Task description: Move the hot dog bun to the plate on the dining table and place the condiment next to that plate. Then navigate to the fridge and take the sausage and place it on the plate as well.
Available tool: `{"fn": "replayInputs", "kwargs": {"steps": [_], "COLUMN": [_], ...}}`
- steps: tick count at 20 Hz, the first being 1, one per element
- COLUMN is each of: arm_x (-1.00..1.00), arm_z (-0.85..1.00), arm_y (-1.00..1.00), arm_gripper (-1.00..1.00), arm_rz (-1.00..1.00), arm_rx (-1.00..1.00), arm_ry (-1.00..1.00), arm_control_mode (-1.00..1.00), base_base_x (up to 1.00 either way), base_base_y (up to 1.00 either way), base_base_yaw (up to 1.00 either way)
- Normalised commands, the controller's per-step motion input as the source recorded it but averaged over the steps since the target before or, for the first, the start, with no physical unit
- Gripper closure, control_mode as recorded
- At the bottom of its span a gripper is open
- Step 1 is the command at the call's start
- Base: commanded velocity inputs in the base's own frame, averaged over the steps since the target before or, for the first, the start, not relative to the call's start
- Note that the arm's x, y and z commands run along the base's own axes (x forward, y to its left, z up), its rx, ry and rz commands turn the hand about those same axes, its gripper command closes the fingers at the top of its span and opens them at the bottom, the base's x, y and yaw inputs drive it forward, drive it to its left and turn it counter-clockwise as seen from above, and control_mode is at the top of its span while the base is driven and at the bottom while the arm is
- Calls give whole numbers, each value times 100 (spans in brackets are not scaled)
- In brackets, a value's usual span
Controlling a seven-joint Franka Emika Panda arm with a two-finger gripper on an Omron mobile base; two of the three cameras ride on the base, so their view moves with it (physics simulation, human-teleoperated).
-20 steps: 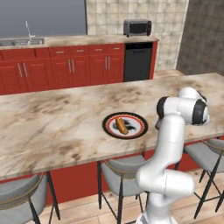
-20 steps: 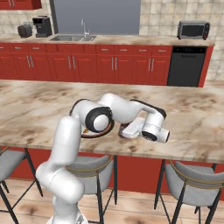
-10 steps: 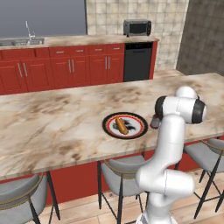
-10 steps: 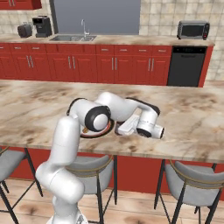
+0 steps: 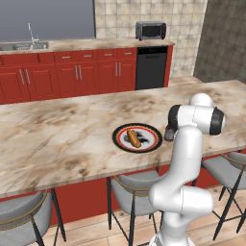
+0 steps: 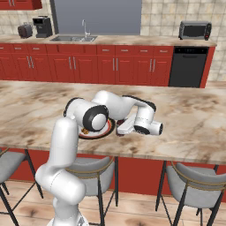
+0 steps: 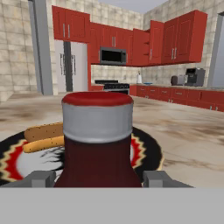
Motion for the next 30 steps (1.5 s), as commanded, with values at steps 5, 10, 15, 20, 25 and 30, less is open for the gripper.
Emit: {"fn": "replayInputs", "kwargs": {"steps": [5, 10, 15, 20, 25, 30], "arm_x": [0, 0, 0, -10, -9, -9], "arm_z": [-59, -57, -27, 10, 36, 61], "arm_y": [0, 0, 0, 0, 0, 1], "arm_gripper": [100, 100, -100, -100, -100, -100], "arm_rz": [0, 0, 0, 0, 0, 0], "arm_rx": [-2, -1, -7, -8, -7, -4], "arm_ry": [0, 0, 0, 0, 0, 0], "arm_control_mode": [-100, -100, -100, -100, -100, -100], "base_base_x": [0, 0, 0, 0, 0, 0], "base_base_y": [0, 0, 0, 0, 0, 0], "base_base_yaw": [0, 0, 0, 0, 0, 0]}}
